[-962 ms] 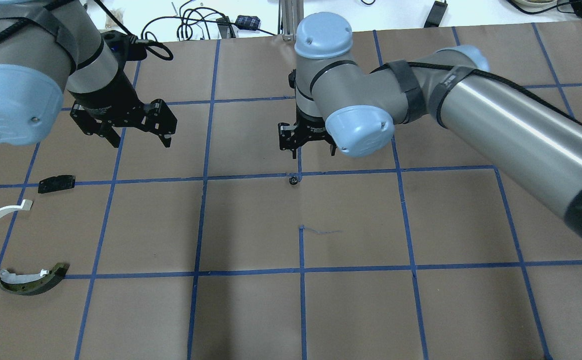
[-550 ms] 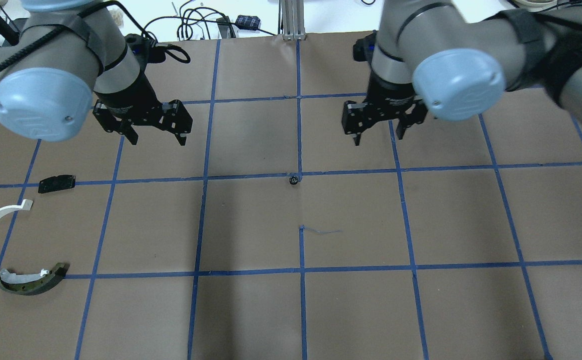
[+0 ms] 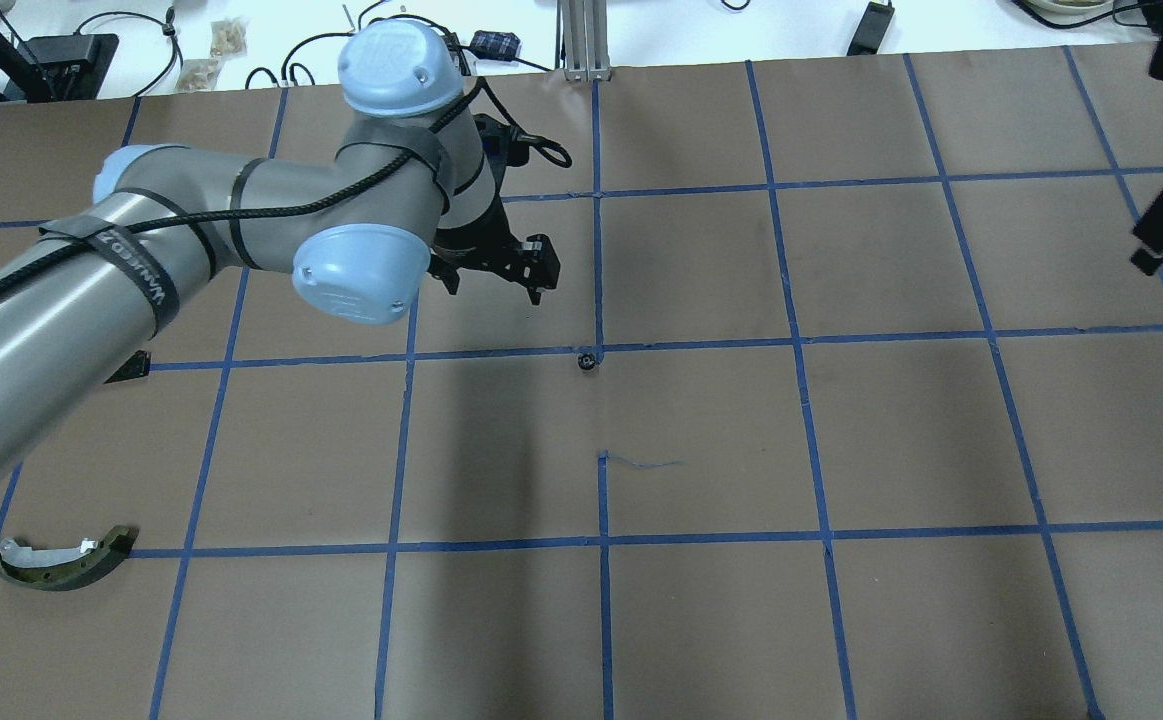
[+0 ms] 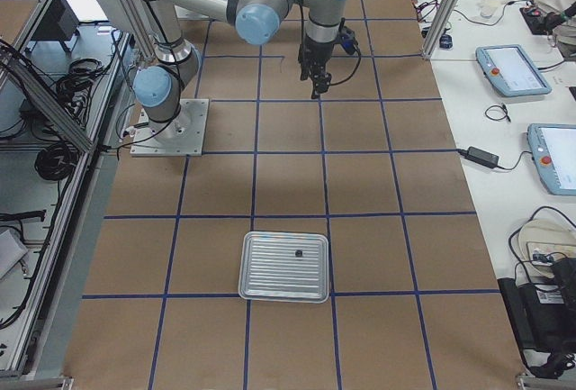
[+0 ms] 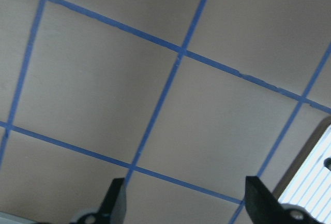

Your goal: Place bearing gear from tray to pile

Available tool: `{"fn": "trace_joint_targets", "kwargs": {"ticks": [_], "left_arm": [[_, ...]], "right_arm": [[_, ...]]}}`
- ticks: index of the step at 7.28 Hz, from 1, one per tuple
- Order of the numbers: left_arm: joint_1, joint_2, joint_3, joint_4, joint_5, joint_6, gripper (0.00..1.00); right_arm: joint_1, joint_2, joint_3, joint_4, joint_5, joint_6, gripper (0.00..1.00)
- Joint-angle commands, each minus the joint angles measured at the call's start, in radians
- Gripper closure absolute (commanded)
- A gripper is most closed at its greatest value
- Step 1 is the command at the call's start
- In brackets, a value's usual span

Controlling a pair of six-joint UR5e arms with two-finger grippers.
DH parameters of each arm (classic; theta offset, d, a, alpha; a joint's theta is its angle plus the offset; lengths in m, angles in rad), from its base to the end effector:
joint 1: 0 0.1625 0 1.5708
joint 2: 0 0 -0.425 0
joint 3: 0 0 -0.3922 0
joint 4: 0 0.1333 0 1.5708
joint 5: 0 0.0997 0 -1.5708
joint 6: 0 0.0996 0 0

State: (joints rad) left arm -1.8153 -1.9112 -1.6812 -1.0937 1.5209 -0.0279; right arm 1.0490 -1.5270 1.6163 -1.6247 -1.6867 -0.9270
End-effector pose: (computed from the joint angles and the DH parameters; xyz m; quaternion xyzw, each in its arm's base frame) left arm -0.2787 -0.5460 0.2954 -0.1084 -0.9937 0.0096 0.0265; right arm -0.1463 -0.4988 0.4497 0.2019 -0.9775 -0.0516 0.0317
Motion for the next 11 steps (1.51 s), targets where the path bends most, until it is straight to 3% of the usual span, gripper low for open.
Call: {"fn": "trace_joint_targets", "kwargs": {"ticks": [1,2,3,6,8,9,11], "left_arm": [[-0.050,-0.095,0.000,0.058,-0.027,-0.018,0.00],[-0.065,-0.130,0.000,0.083,-0.028,-0.014,0.00],[-0.082,-0.176,0.000,0.150,-0.025,-0.013,0.00],[-0.113,-0.239,0.000,0.207,-0.024,-0.003,0.00],[-0.116,-0.229,0.002,0.195,-0.021,-0.001,0.14],[-0.116,-0.226,0.002,0.193,-0.019,-0.001,0.28],[-0.116,-0.233,0.000,0.193,-0.019,-0.001,0.29]], "right_arm": [[-0.237,0.153,-0.004,-0.228,-0.011,-0.400,0.17],[-0.313,0.238,0.002,-0.351,-0.011,-0.500,0.18],[-0.373,0.308,0.004,-0.403,-0.008,-0.538,0.18],[-0.429,0.437,0.005,-0.549,0.001,-0.602,0.21],[-0.451,0.479,0.007,-0.563,0.015,-0.607,0.22],[-0.452,0.481,0.007,-0.563,0.033,-0.628,0.26],[-0.458,0.510,-0.009,-0.583,0.107,-0.658,0.27]]}}
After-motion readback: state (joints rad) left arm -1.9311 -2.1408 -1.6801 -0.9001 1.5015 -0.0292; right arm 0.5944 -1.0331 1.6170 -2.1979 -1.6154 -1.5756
